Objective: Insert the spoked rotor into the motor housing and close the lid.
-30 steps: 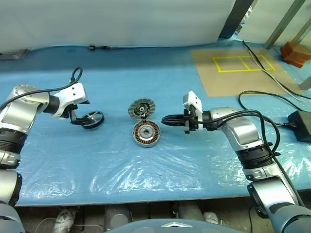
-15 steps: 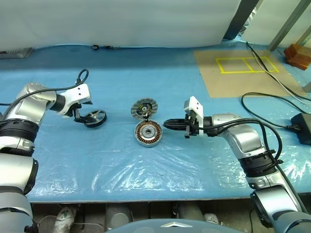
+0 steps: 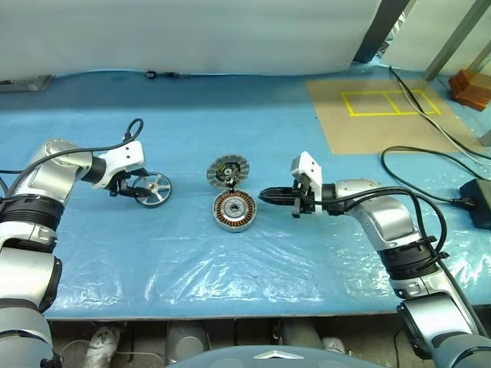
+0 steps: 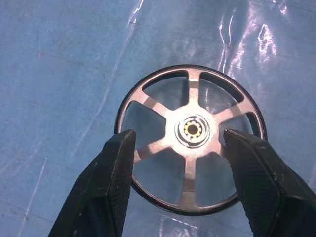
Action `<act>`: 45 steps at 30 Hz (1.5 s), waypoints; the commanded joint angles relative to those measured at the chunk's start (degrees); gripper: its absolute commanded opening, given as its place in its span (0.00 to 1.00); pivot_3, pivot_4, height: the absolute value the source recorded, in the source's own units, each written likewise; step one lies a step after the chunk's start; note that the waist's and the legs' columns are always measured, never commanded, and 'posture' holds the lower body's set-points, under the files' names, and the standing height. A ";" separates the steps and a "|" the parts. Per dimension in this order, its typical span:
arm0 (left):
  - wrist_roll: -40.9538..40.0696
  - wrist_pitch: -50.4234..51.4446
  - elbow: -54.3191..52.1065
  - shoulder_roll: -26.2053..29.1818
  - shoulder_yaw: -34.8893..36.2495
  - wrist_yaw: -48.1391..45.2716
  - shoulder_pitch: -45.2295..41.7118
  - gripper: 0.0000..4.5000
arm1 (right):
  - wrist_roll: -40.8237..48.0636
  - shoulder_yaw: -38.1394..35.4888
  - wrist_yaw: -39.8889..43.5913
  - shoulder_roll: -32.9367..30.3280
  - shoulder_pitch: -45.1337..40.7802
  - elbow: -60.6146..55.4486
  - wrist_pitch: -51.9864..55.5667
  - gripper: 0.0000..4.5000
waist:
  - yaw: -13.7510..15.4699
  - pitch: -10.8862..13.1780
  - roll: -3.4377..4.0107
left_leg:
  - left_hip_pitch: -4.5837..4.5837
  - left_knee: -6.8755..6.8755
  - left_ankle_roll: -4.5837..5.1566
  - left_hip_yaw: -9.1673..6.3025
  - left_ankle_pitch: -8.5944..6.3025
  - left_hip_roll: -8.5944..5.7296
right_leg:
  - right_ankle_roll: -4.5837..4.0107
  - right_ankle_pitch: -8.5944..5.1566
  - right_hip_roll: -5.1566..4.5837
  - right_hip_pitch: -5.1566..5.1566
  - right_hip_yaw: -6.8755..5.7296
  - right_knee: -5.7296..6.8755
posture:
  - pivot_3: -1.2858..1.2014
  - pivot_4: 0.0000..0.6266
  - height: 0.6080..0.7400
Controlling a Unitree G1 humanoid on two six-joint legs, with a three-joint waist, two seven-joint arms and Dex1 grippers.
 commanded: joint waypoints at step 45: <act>-12.28 21.36 -37.40 1.08 13.81 1.56 28.05 0.32 | 1.17 -1.79 -2.25 -1.28 -0.54 -0.11 0.01 0.06 | -0.68 -0.05 0.42 | 0.04 -0.18 -0.03 0.02 -0.01 -0.05 | -0.21 -0.13 -0.02 0.08 0.05 -0.10 | 0.52 0.24 1.00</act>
